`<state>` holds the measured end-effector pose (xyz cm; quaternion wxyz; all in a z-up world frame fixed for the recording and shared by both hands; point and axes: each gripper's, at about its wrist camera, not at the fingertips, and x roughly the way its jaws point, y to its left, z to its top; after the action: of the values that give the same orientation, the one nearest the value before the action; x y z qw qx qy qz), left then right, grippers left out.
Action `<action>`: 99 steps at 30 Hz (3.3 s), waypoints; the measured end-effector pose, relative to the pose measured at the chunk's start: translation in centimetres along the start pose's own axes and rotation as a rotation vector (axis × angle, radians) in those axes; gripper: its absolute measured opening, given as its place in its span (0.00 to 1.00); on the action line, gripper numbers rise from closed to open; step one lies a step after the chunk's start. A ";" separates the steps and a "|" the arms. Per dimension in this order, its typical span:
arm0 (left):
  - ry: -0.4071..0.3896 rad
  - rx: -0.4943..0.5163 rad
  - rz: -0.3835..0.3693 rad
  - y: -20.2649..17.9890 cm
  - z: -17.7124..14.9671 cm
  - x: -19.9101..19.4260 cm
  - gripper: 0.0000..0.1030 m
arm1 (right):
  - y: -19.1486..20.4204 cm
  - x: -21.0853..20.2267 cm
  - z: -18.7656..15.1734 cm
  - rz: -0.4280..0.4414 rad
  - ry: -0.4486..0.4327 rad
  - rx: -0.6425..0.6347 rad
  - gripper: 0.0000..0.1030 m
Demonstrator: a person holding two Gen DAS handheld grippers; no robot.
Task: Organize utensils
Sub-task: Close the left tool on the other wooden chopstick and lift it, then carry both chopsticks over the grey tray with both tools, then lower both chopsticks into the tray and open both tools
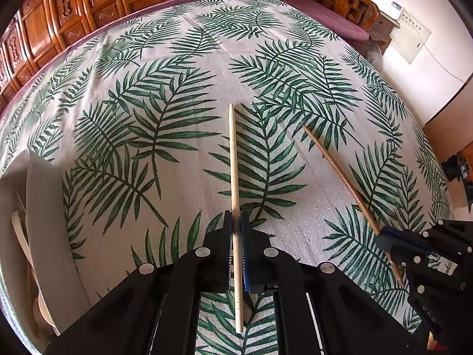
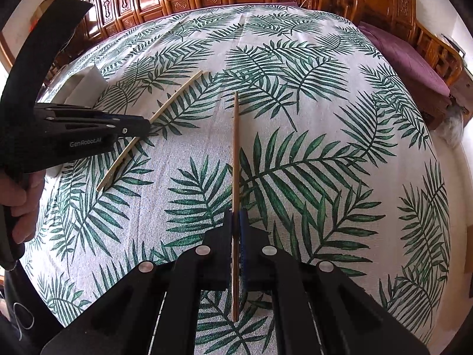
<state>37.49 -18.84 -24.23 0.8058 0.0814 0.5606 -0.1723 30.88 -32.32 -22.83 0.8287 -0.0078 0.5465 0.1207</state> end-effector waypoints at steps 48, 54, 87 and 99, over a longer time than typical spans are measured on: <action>-0.284 -0.236 0.039 17.3 -7.8 -15.6 0.04 | 15.1 -8.1 5.1 0.088 -0.156 -0.185 0.06; -0.271 -0.272 0.046 19.7 -7.5 -14.3 0.04 | 16.5 -7.8 5.6 0.094 -0.149 -0.206 0.06; -0.240 -0.313 0.054 21.5 -10.5 -13.0 0.06 | 21.5 -5.9 7.3 0.131 -0.122 -0.271 0.06; -0.306 -0.339 0.109 24.7 -12.4 -16.6 0.37 | 26.2 -2.3 9.5 0.199 -0.068 -0.271 0.06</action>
<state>30.59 11.15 -14.72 0.8916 -0.0521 0.4478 -0.0424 33.19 -5.92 -13.80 0.8220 -0.0611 0.4949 0.2750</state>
